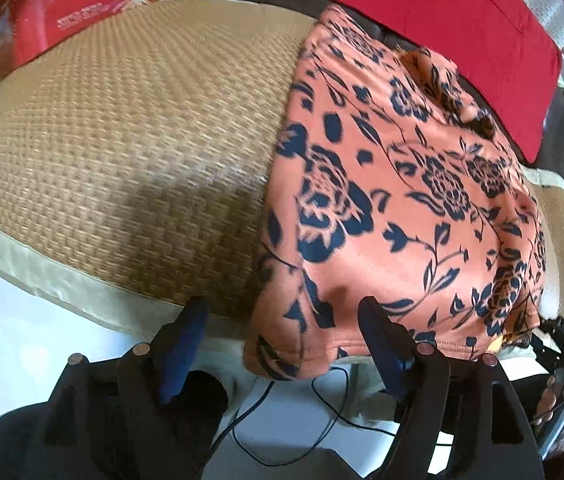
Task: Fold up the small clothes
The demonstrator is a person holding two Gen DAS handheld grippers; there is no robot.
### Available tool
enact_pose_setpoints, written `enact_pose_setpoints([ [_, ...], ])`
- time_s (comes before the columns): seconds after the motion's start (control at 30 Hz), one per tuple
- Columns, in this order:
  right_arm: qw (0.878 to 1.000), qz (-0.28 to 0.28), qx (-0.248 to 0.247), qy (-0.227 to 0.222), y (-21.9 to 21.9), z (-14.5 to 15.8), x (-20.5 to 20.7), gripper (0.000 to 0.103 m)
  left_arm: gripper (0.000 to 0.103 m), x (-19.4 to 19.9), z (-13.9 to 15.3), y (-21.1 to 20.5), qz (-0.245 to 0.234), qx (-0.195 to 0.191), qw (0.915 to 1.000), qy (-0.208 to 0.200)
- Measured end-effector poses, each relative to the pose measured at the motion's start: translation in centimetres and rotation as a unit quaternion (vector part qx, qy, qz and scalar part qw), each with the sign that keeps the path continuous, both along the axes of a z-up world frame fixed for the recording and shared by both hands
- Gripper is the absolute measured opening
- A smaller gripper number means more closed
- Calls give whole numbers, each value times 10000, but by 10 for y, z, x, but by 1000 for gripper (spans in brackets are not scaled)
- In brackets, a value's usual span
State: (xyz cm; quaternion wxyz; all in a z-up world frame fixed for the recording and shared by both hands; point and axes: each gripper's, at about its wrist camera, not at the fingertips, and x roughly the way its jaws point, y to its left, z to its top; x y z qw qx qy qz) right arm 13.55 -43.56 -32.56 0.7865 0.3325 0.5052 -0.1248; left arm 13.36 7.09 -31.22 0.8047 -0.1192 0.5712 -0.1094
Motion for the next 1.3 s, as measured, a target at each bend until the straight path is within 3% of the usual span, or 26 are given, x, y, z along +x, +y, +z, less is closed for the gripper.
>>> enact_pose_setpoints([
  [0.07,9998,-80,152,-49,-3,-1,0,73,77,-2,-2,-9,-202,13,9998,-87],
  [0.13,9999,-3,167,-9,-2,-6,1,77,46,-2,-2,-15,-312,3,9994,-113],
  [0.17,9999,68,111,-4,2,-6,1,77,22,-2,-3,-18,-355,-5,9993,-100],
  [0.23,9998,206,-50,-11,5,-5,-1,71,14,-3,-1,-18,-373,-10,9992,-168],
  [0.3,9998,214,-32,-27,5,-2,-7,50,13,-5,4,-18,-373,-95,9989,-280],
  [0.33,9998,217,-20,-48,5,1,-8,23,13,-6,8,-16,-373,-141,9986,-361],
  [0.37,9995,272,55,-157,4,6,-13,8,13,-7,12,-15,-388,-174,9982,-416],
  [0.5,9978,447,258,-416,4,21,-22,8,14,-7,15,-12,-479,-297,9974,-438],
  [0.57,9961,400,547,-557,0,22,-24,8,28,-3,6,-8,-401,-321,9986,-144],
  [0.6,9954,350,712,-546,-3,19,-25,8,44,-2,3,-8,-361,-330,9988,-37],
  [0.63,9952,303,789,-496,-5,17,-25,9,51,-2,1,-9,-335,-341,9989,5],
  [0.67,9950,263,850,-445,-7,14,-25,12,51,-3,0,-9,-337,-343,9988,-14],
  [0.73,9958,172,845,-316,-12,8,-26,13,48,-3,0,-12,-409,-320,9986,-68],
  [0.77,9961,103,858,-161,-14,2,-21,15,40,-4,0,-13,-433,-297,9986,-101],
  [0.8,9952,107,962,-131,-14,-1,-21,15,16,-1,-1,-18,-448,-250,9986,-108],
  [0.83,9948,177,984,-196,-14,-2,-18,15,13,-1,-2,-19,-448,-200,9988,-95],
  [0.93,9958,426,768,-259,-11,4,-18,11,11,3,0,-22,-378,-306,9986,-191],
  [1.03,9914,471,1118,-493,-12,15,-17,9,11,4,20,-14,-428,-594,9963,-449],
  [1.3,9744,554,1554,-1527,-34,103,23,9,11,57,102,11,-444,-1278,9846,-1109],
])
